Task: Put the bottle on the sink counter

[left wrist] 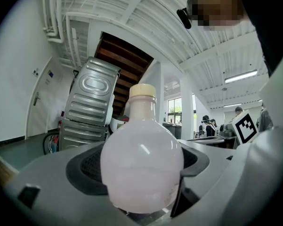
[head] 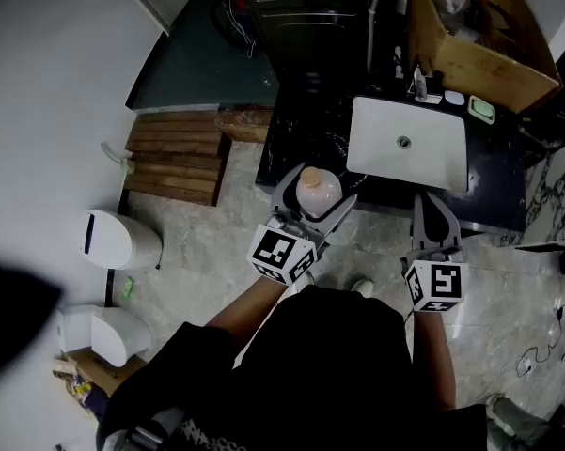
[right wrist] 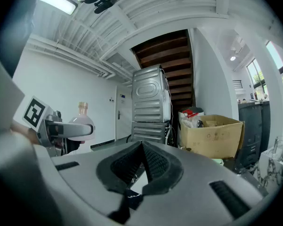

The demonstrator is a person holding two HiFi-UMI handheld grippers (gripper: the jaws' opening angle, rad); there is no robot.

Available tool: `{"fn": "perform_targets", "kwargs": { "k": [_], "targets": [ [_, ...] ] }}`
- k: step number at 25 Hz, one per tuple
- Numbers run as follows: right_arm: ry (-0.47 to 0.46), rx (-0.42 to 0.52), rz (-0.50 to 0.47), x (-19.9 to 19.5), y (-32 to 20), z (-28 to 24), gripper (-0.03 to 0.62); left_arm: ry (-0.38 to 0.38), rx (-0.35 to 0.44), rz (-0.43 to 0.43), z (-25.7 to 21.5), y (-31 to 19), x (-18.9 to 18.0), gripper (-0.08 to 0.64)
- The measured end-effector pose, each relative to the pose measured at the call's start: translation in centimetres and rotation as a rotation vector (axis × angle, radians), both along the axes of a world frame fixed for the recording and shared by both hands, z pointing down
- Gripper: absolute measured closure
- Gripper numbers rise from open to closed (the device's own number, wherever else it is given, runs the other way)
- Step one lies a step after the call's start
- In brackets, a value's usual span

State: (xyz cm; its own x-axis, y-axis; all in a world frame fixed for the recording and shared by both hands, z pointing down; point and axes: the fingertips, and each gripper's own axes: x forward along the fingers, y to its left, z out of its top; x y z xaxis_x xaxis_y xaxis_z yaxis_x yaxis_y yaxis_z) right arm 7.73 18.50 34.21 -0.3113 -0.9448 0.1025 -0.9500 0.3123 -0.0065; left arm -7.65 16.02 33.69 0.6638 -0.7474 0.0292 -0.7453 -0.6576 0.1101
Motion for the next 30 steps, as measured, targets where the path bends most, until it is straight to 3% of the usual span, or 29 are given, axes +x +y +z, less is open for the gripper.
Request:
{"fn": "perform_targets", "kwargs": {
  "k": [6,16,25,30],
  "targets": [
    [-0.121,0.027,-0.040,1.7,0.6,-0.2,0.554,-0.006,0.009,-0.053,0.0,0.3,0.7,0.163],
    [-0.150,0.020,-0.169,2.9,1.1,0.7,0.552,0.015,0.004,-0.140,0.1,0.9,1.6,0.163],
    [-0.185,-0.025,-0.182,2.7,-1.8,2.5,0.553,-0.015,-0.001,-0.120,1.5,-2.1,2.2,0.163],
    [-0.151,-0.033,-0.172,2.0,-5.0,2.5,0.552,-0.006,-0.015,-0.102,2.4,-5.8,2.0,0.163]
  ]
}}
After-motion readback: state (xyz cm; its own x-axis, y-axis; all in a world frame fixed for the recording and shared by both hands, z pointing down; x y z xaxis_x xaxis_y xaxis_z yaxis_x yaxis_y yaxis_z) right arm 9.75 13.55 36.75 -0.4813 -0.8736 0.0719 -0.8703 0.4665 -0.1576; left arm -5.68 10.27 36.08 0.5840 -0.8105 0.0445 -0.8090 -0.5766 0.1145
